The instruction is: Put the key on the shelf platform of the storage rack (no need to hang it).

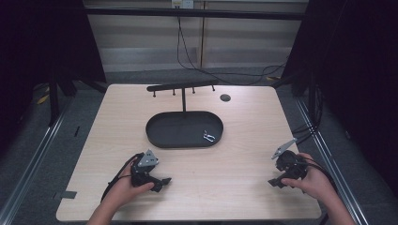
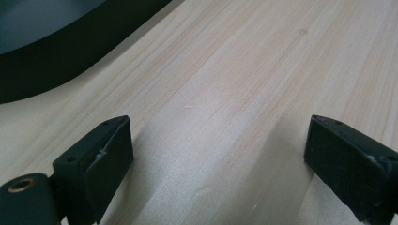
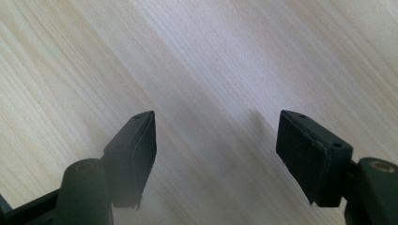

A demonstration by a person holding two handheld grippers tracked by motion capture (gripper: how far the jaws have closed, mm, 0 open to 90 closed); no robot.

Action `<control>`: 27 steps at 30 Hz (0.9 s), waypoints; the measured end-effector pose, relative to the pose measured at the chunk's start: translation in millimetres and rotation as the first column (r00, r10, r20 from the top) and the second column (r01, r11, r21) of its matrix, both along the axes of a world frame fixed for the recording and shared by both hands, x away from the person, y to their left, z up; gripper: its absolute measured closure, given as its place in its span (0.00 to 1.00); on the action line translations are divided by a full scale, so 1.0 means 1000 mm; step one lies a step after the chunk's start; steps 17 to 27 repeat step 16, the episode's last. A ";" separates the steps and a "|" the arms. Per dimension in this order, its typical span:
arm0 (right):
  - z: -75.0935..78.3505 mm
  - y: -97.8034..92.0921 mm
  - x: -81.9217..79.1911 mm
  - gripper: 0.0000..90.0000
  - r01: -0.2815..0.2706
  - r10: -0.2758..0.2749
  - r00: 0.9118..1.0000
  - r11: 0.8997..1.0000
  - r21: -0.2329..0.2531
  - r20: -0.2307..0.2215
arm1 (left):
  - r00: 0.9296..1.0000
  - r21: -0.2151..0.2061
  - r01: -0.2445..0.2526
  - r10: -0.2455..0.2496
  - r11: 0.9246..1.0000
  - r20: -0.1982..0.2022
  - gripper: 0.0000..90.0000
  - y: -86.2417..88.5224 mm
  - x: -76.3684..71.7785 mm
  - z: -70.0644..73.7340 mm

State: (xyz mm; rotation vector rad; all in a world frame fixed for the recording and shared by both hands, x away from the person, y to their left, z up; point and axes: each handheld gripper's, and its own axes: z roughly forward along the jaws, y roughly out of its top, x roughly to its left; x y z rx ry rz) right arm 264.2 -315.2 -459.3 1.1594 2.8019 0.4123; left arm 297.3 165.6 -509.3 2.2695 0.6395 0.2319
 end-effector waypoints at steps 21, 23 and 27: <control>-0.011 -0.006 -0.008 0.32 0.016 -0.016 1.000 1.000 -0.009 -0.013 | 1.000 0.000 -0.002 0.002 1.000 0.002 0.09 0.000 0.000 0.000; -0.011 -0.006 -0.008 0.32 0.016 -0.016 1.000 1.000 -0.009 -0.013 | 1.000 0.000 -0.002 0.002 1.000 0.002 0.09 0.000 0.000 0.000; -0.011 -0.006 -0.008 0.32 0.016 -0.016 1.000 1.000 -0.009 -0.013 | 1.000 0.000 -0.002 0.002 1.000 0.002 0.09 0.000 0.000 0.000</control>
